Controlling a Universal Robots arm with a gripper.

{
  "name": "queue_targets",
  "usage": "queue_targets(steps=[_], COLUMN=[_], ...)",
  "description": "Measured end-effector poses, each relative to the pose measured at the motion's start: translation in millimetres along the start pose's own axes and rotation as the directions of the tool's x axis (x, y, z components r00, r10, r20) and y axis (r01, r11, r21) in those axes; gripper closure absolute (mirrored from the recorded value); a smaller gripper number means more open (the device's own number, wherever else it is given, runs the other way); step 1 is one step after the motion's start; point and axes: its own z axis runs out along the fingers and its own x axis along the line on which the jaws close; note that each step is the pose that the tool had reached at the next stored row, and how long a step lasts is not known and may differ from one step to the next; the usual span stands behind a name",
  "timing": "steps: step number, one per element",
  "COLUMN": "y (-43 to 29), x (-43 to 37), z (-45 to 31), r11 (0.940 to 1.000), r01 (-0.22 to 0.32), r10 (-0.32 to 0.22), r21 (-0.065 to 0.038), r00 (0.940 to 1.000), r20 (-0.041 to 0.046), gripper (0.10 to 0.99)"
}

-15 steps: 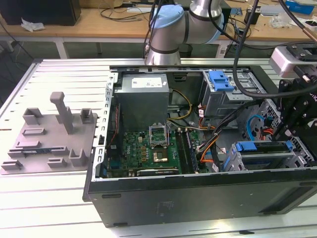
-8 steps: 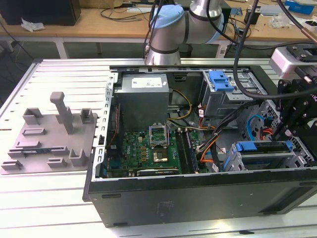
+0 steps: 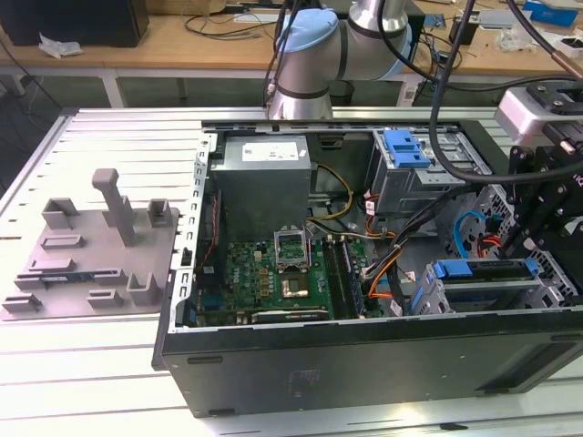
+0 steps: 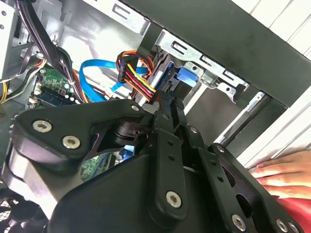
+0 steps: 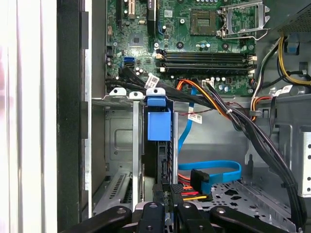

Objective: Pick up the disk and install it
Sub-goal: 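Insert the first disk wire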

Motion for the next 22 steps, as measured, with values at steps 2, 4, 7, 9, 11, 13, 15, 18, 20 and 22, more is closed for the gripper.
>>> queue_targets(steps=[2, 4, 7, 9, 11, 13, 15, 18, 20, 22], y=[-0.1, -0.1, -0.1, -0.1, -0.1, -0.1, -0.1, -0.1, -0.1, -0.1], x=[0.1, 0.1, 0.0, -0.1, -0.3, -1.2, -1.9, -2.2, -2.2, -2.2], z=[0.0, 0.0, 0.3, 0.6, 0.7, 1.0, 1.4, 1.9, 2.2, 2.7], r11=[1.0, 1.0, 1.0, 1.0, 1.0, 1.0, 1.0, 1.0, 1.0, 1.0], r01=[0.0, 0.0, 0.0, -0.001, -0.001, -0.002, -0.002, -0.002, -0.002, -0.002], r10=[0.0, 0.0, 0.0, 0.001, 0.001, 0.002, 0.002, 0.002, 0.002, 0.002], r21=[0.0, 0.0, 0.0, 0.0, 0.0, 0.0, 0.0, 0.0, 0.0, 0.0], r00=[1.0, 1.0, 1.0, 1.0, 1.0, 1.0, 1.0, 1.0, 1.0, 1.0], r20=[-0.0002, -0.0003, -0.0001, 0.0001, 0.0, 0.0, -0.0001, -0.0002, -0.0001, -0.0002], gripper=[0.918, 0.918, 0.918, 0.918, 0.918, 0.918, 0.918, 0.918, 0.918, 0.918])
